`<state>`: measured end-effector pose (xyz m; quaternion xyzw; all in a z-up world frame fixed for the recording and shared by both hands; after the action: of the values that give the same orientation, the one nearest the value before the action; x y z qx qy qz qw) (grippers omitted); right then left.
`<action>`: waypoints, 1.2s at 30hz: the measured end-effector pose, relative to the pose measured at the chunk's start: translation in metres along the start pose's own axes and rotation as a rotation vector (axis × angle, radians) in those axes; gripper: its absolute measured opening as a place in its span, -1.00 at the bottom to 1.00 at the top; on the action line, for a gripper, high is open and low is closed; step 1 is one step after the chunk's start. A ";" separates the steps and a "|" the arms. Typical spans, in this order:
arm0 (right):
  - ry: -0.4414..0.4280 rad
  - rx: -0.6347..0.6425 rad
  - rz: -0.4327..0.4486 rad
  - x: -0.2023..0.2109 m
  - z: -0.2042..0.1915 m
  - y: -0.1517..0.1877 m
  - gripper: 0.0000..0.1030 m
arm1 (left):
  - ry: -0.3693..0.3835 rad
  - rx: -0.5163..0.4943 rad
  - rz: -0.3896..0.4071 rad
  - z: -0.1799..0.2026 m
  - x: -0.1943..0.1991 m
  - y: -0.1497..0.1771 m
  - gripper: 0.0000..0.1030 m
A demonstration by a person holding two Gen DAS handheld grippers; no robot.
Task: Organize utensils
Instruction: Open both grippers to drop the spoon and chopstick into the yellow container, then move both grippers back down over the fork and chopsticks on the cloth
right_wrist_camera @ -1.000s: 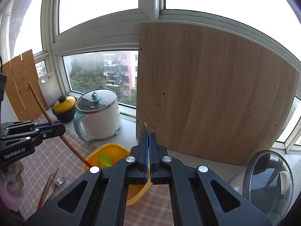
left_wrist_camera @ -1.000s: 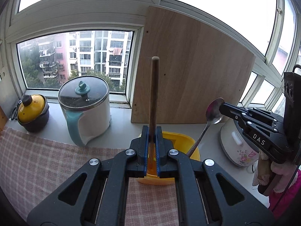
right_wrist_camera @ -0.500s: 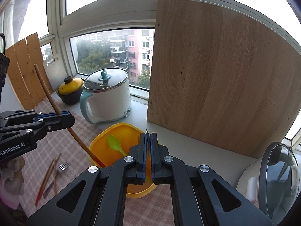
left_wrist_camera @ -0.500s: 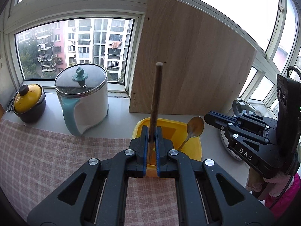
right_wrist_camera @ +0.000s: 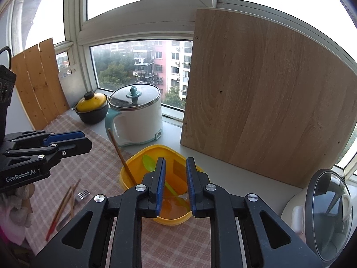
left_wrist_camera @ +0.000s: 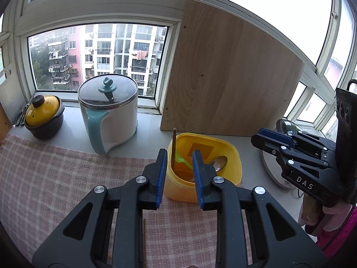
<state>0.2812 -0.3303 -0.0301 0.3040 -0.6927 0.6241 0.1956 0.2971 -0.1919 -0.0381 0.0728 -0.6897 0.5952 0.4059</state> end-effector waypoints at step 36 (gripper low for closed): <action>-0.203 0.062 -0.225 -0.025 -0.089 0.098 0.18 | -0.192 0.245 -0.209 -0.114 0.061 0.194 -0.45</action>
<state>0.2244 -0.2351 -0.1067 0.4471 -0.6508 0.5854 0.1839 0.1981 -0.0135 -0.1508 0.2495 -0.6364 0.6195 0.3860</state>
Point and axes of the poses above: each gripper's, at about its wrist camera, not at the fingertips, and x roughly against the way its jaws point, z to its right, y to its underside, the point moved 6 cm from there along -x, roughly the way its jaws point, and after that the axes turned 15 degrees about -x, right-handed, at the moved point
